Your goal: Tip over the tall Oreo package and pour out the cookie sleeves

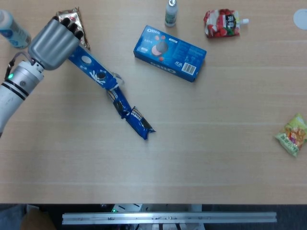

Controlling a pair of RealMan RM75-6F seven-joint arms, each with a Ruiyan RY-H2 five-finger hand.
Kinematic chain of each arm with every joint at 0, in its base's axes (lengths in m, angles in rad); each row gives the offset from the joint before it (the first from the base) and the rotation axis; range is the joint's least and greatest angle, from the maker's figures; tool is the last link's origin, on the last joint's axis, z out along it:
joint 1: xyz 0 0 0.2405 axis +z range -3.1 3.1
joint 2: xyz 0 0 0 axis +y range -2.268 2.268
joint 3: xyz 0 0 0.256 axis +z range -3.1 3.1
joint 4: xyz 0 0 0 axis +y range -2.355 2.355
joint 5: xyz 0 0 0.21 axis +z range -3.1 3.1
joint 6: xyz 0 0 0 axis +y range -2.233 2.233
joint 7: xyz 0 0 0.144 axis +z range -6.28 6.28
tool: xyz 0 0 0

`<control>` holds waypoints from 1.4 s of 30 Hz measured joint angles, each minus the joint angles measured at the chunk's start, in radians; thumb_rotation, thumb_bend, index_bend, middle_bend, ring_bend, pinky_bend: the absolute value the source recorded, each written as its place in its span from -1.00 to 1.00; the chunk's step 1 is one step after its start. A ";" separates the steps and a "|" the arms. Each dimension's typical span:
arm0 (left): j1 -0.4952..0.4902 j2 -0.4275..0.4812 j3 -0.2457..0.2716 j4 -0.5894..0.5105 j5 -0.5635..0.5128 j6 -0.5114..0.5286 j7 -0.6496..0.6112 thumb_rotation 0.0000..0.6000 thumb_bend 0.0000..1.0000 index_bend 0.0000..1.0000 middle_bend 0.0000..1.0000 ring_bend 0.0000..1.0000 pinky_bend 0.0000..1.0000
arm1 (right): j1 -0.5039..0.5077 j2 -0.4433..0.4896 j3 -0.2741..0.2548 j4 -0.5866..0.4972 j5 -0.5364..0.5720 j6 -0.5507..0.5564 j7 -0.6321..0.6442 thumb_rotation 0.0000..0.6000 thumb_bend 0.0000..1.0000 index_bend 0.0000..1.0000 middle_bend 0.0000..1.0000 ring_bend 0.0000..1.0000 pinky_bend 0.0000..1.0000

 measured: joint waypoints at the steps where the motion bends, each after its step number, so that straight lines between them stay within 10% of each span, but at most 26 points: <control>1: -0.001 -0.006 -0.002 0.019 -0.007 -0.008 -0.007 1.00 -0.52 0.14 0.00 -0.23 0.29 | 0.000 0.001 -0.001 -0.001 0.000 -0.001 0.001 1.00 -0.39 -0.54 -0.45 -0.53 -0.56; 42: -0.042 0.151 0.177 -0.290 0.165 -0.152 -0.276 1.00 -0.52 -0.02 -0.16 -0.35 0.07 | -0.005 -0.003 -0.004 -0.002 0.000 0.002 -0.004 1.00 -0.39 -0.54 -0.45 -0.53 -0.56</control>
